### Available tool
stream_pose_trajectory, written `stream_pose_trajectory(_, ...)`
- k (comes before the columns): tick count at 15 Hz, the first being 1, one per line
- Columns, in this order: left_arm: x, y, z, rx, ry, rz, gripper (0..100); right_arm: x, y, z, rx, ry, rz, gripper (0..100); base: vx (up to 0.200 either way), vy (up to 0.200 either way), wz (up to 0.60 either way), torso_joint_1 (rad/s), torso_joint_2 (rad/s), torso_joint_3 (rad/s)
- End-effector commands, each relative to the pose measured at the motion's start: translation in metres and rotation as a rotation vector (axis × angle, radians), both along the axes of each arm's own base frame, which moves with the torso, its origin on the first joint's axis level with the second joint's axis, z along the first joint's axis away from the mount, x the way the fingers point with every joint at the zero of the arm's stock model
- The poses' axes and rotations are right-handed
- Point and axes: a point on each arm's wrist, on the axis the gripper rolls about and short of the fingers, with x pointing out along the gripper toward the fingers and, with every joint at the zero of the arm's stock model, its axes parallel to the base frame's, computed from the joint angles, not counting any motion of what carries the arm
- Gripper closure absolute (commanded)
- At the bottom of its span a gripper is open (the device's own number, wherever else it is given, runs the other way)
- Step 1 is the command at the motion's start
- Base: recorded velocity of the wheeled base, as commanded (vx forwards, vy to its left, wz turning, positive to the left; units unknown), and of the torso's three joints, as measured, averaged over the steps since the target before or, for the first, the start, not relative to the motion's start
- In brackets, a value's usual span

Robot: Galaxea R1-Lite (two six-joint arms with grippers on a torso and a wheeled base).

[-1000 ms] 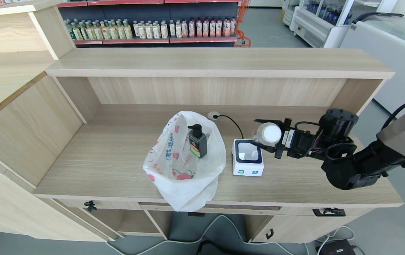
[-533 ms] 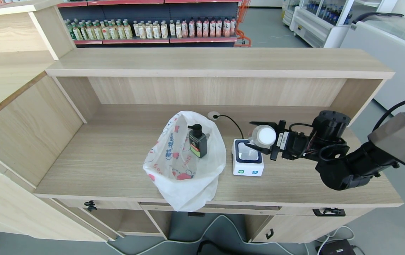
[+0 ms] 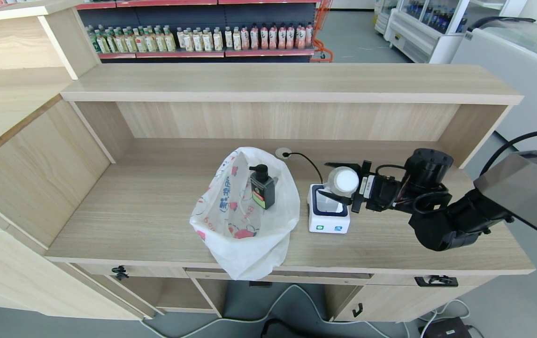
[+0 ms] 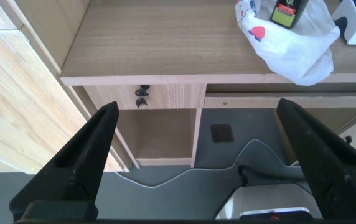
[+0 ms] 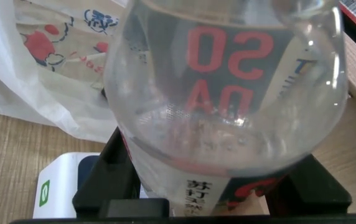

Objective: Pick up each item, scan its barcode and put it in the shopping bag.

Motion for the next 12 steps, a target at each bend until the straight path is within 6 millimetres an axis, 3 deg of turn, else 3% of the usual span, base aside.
stream_pose_trajectory(1,0.0,0.0,0.0,0.0,0.0,0.001,0,0.003,0.004,-0.005,0.001,0.007,0.008,100,0.0,0.0,0.0,0.0,0.0,0.0)
stream_pose_trajectory(8,0.0,0.0,0.0,0.0,0.0,0.0,0,0.007,0.012,-0.014,0.044,0.015,0.022,100,0.0,0.0,0.0,0.0,0.0,0.0)
stream_pose_trajectory(12,0.0,0.0,0.0,0.0,0.0,0.0,0,0.007,0.01,-0.01,0.064,0.018,0.023,100,0.0,0.0,0.0,0.0,0.0,0.0)
